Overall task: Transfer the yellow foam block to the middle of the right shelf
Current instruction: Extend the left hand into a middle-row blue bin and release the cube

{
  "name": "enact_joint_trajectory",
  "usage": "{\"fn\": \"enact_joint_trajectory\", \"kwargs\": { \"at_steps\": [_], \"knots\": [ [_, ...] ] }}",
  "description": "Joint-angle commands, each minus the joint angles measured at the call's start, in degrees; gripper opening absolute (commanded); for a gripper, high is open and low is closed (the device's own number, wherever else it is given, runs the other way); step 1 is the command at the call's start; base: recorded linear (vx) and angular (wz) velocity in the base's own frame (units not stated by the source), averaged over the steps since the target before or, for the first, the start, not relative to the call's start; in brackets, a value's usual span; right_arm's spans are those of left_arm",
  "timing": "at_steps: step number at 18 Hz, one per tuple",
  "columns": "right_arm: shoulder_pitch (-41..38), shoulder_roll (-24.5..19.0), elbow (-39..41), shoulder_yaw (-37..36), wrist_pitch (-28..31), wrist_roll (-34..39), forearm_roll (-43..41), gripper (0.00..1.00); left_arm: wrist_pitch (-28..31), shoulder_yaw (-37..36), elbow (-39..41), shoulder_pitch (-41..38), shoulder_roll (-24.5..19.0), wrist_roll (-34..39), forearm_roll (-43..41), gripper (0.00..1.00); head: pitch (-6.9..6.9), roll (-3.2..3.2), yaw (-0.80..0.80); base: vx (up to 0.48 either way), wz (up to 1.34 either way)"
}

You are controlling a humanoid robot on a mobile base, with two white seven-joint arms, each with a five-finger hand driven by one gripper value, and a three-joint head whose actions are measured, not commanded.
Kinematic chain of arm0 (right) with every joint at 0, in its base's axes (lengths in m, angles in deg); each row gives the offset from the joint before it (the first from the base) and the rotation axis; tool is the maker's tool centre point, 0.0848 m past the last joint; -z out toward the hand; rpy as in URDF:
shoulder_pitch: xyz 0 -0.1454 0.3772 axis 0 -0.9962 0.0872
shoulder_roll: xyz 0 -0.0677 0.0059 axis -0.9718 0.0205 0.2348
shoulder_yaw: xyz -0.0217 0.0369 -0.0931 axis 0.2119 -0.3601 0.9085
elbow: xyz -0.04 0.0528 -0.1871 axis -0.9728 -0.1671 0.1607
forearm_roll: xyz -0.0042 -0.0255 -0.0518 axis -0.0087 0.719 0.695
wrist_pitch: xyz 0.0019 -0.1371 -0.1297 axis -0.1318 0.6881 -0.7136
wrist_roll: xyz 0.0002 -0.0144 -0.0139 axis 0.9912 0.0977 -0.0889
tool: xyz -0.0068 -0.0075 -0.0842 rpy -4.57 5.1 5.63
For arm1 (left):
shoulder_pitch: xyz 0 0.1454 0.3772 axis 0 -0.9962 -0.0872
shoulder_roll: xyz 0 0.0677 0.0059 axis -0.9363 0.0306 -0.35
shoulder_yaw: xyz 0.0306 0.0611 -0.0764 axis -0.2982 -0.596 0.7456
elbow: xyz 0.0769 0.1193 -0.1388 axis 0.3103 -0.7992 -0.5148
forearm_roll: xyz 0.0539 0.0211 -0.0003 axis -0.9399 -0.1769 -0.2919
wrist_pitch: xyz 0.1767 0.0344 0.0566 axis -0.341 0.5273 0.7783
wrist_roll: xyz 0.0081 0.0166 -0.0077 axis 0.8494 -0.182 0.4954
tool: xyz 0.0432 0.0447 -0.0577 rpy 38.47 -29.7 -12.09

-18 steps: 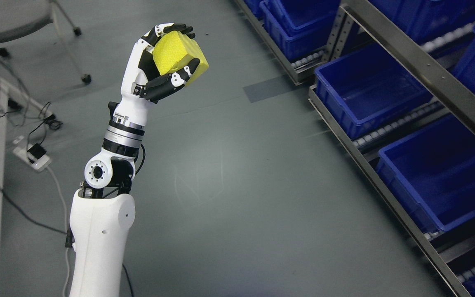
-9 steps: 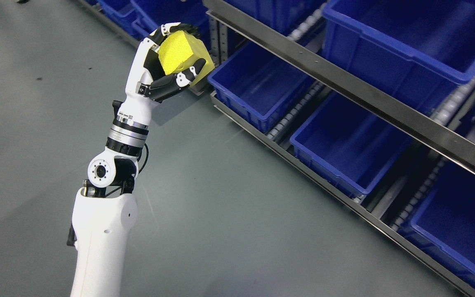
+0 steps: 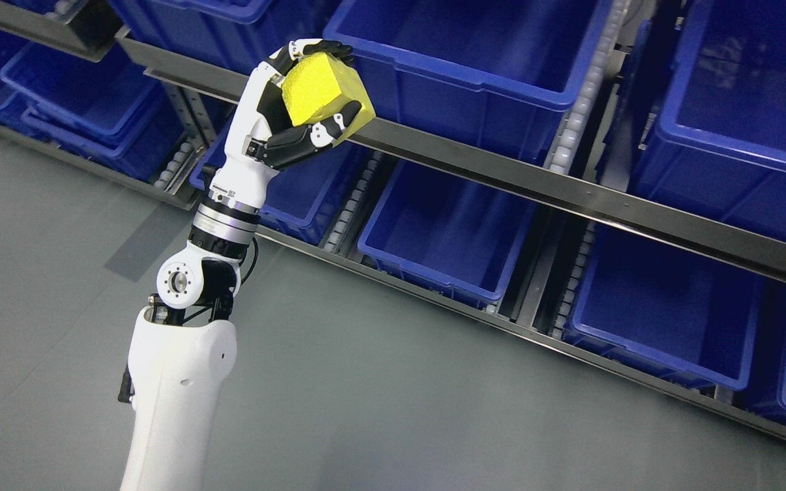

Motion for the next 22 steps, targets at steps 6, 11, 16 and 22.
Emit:
{"fn": "enact_joint_trajectory", "kwargs": {
  "at_steps": [6, 11, 16, 22],
  "knots": [
    [0.10, 1.00, 1.00, 0.00, -0.03, 0.02, 0.00, 1.00, 0.09, -5.73, 2.45, 0.02, -1.00, 0.01, 0.00, 0.29, 0.00, 0.00, 0.00, 0.097, -0.55],
    [0.10, 1.00, 1.00, 0.00, -0.03, 0.02, 0.00, 1.00, 4.03, -5.64, 7.01, 2.47, -1.00, 0.19, 0.00, 0.29, 0.01, 0.00, 0.00, 0.083, -0.34],
    [0.10, 1.00, 1.00, 0.00, -0.03, 0.02, 0.00, 1.00, 24.02, -1.44, 7.38, 12.92, -1.00, 4.31, -5.07, 0.29, 0.02, 0.00, 0.00, 0.049, -0.14],
    [0.10, 1.00, 1.00, 0.00, -0.03, 0.02, 0.00, 1.00, 37.26, 8.06, -16.39, 29.00, -1.00, 7.48, -13.27, 0.31, 0.02, 0.00, 0.00, 0.001, 0.02]
  ]
}}
